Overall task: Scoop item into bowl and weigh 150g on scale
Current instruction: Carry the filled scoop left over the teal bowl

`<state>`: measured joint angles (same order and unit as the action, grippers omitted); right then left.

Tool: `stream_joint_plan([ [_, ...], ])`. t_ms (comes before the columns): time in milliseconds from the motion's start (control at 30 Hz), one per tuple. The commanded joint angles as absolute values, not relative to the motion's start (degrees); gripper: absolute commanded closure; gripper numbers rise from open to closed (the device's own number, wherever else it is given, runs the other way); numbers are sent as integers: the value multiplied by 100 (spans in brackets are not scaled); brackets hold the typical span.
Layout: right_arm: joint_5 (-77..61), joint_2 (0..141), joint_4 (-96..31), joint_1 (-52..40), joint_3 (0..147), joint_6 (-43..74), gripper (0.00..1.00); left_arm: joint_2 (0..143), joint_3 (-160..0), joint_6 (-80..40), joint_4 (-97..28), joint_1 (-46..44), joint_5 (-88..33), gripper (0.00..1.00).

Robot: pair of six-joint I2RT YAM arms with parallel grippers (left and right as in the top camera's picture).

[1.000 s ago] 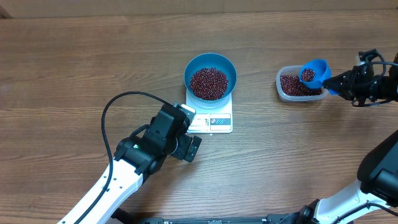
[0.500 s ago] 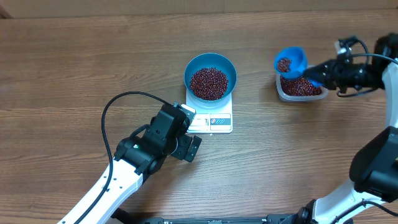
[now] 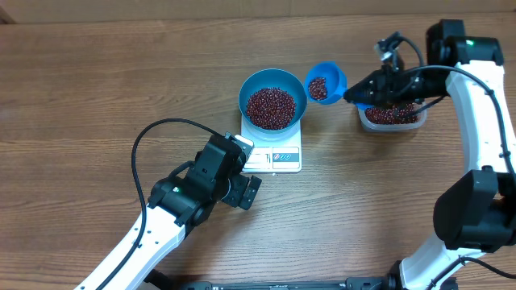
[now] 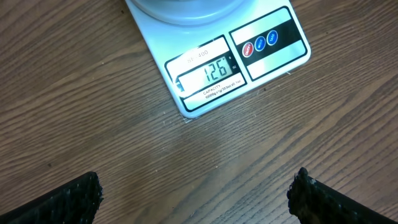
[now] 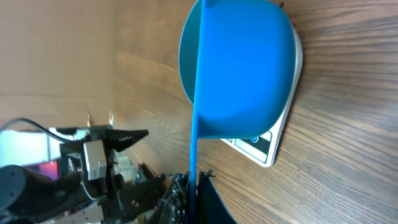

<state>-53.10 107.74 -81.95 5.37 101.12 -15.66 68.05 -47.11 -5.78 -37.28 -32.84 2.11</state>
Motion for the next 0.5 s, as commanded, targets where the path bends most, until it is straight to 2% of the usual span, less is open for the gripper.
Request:
stream_joint_plan([
  [0, -4993, 10672, -8197, 322, 10514, -1479, 96, 6814, -4838, -513, -3726, -3249, 165, 1],
  [467, -2856, 10672, -8110, -886, 11017, -722, 96, 6814, -4838, -513, -3726, -3249, 165, 0],
])
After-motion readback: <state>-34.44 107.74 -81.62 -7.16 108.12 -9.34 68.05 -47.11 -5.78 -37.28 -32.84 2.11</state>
